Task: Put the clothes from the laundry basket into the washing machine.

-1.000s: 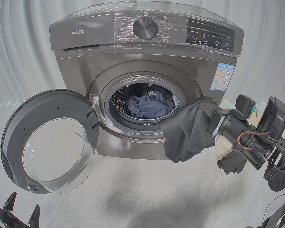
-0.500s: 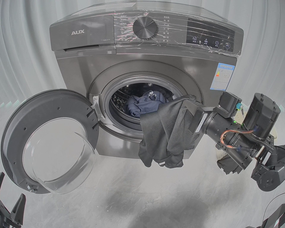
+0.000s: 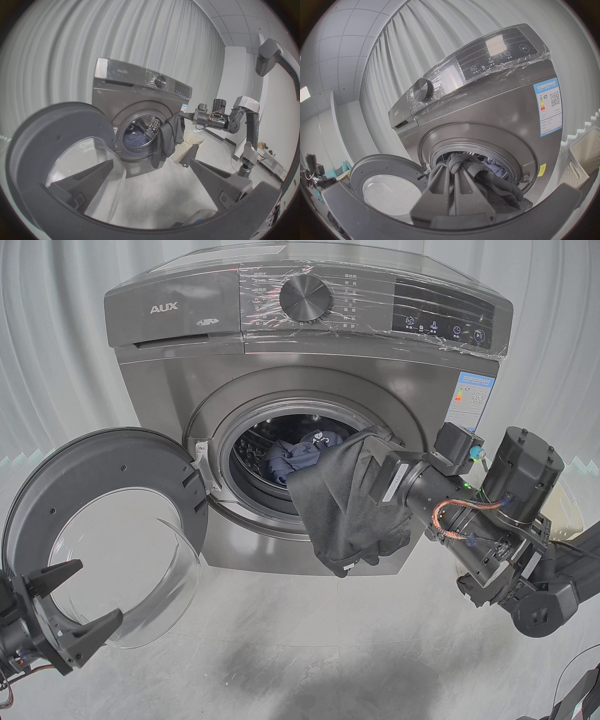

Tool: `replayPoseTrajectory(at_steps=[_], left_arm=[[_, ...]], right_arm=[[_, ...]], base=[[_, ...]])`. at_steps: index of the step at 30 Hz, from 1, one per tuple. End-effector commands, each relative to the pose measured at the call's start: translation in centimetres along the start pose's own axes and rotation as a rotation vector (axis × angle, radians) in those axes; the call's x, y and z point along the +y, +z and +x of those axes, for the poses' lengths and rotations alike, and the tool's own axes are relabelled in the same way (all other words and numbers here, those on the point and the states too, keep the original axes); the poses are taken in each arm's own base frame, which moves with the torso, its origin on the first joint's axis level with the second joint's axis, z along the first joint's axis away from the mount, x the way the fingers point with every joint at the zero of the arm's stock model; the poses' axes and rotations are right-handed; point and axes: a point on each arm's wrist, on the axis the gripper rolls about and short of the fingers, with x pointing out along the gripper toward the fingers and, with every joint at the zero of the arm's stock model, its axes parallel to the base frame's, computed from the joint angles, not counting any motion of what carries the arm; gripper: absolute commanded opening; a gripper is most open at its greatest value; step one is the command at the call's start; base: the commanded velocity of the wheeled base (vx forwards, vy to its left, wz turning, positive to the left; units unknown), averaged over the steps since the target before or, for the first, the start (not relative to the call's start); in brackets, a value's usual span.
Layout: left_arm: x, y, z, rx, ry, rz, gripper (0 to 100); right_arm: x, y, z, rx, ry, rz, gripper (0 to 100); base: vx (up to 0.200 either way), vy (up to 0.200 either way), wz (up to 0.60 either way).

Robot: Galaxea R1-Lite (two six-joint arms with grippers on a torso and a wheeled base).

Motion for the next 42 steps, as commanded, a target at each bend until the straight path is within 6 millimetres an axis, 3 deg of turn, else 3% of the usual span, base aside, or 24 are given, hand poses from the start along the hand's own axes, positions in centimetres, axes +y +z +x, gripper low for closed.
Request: replayPoseTrajectory(at_steps=[1, 17, 29, 42], left_arm=[[1.1, -0.8, 6.1, 0.142, -0.124, -0.056, 100], [0.5, -2.5, 13.2, 0.301, -0.258, -0.089, 100], [-0.1, -4.0, 17.8, 0.287, -0.315, -0.08, 100], [-0.7, -6.0, 21.3, 0.294, -0.336, -0.194, 100]], right_arm=[[0.3, -0.8, 1.2, -0.014, 0.004, 0.005, 0], [0.8, -1.1, 1.9, -0.027, 0.015, 0.011, 0], [1.2, -1.4, 1.9, -0.021, 0.026, 0.013, 0], [1.5, -1.6, 2.0, -0.029, 0.037, 0.018, 0]], base=[[0.0, 0.0, 0.0], [0.0, 0.0, 0.0], [0.0, 0.0, 0.0], [0.0, 0.0, 0.0]])
